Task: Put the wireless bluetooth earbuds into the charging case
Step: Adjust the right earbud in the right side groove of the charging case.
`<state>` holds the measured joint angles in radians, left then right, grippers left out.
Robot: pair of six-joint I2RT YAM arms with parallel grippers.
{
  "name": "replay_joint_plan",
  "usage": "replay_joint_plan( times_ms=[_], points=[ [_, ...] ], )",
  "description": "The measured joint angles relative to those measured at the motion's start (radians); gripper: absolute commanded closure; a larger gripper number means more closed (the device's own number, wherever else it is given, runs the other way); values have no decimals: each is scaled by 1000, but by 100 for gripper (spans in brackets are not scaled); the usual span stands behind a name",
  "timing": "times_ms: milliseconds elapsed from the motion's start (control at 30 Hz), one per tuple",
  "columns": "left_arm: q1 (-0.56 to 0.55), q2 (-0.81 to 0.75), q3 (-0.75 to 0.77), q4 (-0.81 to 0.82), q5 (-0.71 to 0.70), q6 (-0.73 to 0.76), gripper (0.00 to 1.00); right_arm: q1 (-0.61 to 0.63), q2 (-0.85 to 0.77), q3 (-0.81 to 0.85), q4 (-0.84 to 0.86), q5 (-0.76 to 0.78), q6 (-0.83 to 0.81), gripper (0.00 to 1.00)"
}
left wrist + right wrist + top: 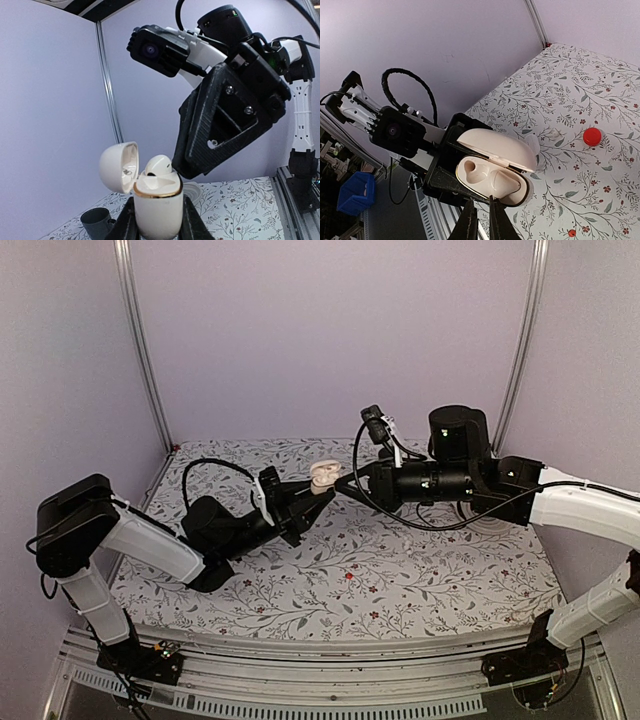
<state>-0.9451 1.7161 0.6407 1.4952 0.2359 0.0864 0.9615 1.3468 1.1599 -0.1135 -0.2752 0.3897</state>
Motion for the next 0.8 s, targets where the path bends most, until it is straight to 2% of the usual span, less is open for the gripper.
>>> replay_joint_plan(
  times_ms=[233,433,633,800],
  points=[
    [1,-1,0,2,-6,-10,100,0,-3,0,-3,13,1,82],
    [20,-12,-32,7,-10,-43,100,-42,-55,-15,-43,37,17,65],
    [72,-53,-115,9,-36,-79,100,-142,-72,-65,-98,88,48,62],
    [100,-142,-182,8,-68,-90,100,-210,65,-92,-171,129,88,62]
  ],
)
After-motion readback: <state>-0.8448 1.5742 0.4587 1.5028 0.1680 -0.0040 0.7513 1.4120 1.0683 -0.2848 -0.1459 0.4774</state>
